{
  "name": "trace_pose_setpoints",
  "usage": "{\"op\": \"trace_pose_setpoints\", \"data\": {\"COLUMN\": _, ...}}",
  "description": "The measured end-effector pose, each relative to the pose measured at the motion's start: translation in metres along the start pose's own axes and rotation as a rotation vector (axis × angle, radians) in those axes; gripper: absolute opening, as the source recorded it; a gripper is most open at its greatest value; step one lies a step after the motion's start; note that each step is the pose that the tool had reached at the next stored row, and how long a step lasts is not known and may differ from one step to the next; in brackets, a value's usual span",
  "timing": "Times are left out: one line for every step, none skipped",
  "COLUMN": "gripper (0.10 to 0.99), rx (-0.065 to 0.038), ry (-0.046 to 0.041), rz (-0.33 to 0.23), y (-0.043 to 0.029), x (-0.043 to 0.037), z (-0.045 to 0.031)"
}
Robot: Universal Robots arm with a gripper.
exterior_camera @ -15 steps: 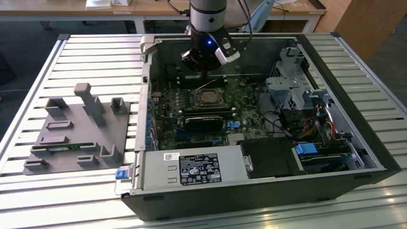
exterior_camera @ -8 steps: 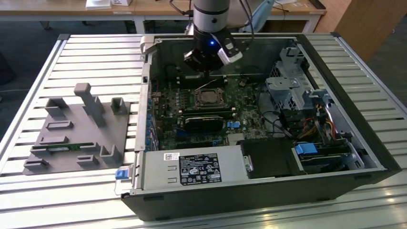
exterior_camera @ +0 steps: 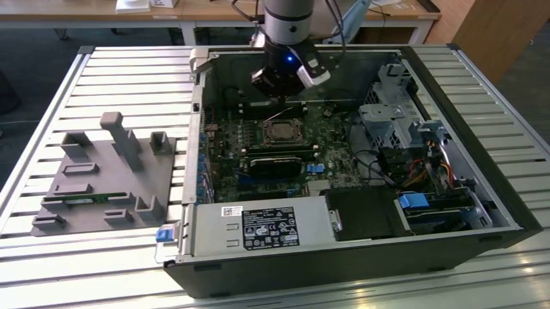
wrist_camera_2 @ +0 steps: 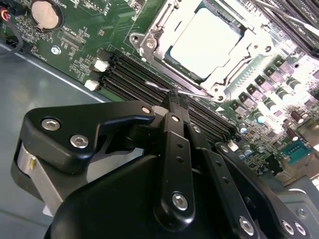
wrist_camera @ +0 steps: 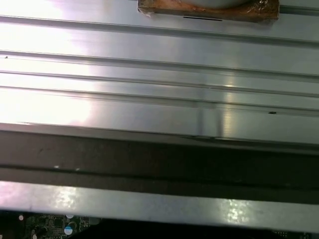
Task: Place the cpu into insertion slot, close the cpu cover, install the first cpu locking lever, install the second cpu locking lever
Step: 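Install the first cpu locking lever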
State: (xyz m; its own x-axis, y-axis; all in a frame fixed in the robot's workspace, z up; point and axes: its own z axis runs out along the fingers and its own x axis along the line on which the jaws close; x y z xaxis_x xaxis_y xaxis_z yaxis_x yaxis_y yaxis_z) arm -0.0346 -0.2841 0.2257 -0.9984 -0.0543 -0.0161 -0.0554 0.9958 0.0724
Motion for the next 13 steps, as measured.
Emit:
{"op": "trace_pose_setpoints", "data": {"gripper": 0.106, "rx": 0.0, "ry": -0.0001, "rz": 0.0, "y": 0.0, "x": -0.0008, "z": 0.0002}}
{"op": "trace_pose_setpoints", "data": {"gripper": 0.106, "rx": 0.0, "ry": -0.0001, "rz": 0.0, "y": 0.0, "x": -0.0015, "z": 0.0004}}
{"op": "trace_pose_setpoints", "data": {"gripper": 0.106, "rx": 0.0, "ry": -0.0001, "rz": 0.0, "y": 0.0, "x": -0.0023, "z": 0.0007}}
{"op": "trace_pose_setpoints", "data": {"gripper": 0.106, "rx": 0.0, "ry": -0.0001, "rz": 0.0, "y": 0.0, "x": -0.0031, "z": 0.0009}}
{"op": "trace_pose_setpoints", "data": {"gripper": 0.106, "rx": 0.0, "ry": -0.0001, "rz": 0.0, "y": 0.0, "x": -0.0039, "z": 0.0012}}
{"op": "trace_pose_setpoints", "data": {"gripper": 0.106, "rx": 0.0, "ry": 0.0, "rz": 0.0, "y": 0.0, "x": -0.0045, "z": 0.0014}}
{"op": "trace_pose_setpoints", "data": {"gripper": 0.106, "rx": 0.001, "ry": 0.0001, "rz": 0.0, "y": 0.0, "x": -0.0053, "z": 0.0017}}
{"op": "trace_pose_setpoints", "data": {"gripper": 0.106, "rx": 0.001, "ry": 0.0001, "rz": 0.0, "y": 0.0, "x": -0.006, "z": 0.002}}
{"op": "trace_pose_setpoints", "data": {"gripper": 0.106, "rx": 0.003, "ry": 0.0003, "rz": 0.0, "y": 0.0, "x": -0.0066, "z": 0.0022}}
{"op": "trace_pose_setpoints", "data": {"gripper": 0.106, "rx": 0.006, "ry": 0.0004, "rz": 0.0, "y": 0.0, "x": -0.0071, "z": 0.0025}}
{"op": "trace_pose_setpoints", "data": {"gripper": 0.106, "rx": 0.009, "ry": 0.0006, "rz": 0.0, "y": -0.0001, "x": -0.0075, "z": 0.0027}}
{"op": "trace_pose_setpoints", "data": {"gripper": 0.106, "rx": 0.012, "ry": 0.0008, "rz": 0.0, "y": -0.0001, "x": -0.0078, "z": 0.003}}
{"op": "trace_pose_setpoints", "data": {"gripper": 0.106, "rx": 0.015, "ry": 0.0009, "rz": 0.0, "y": -0.0001, "x": -0.0082, "z": 0.0034}}
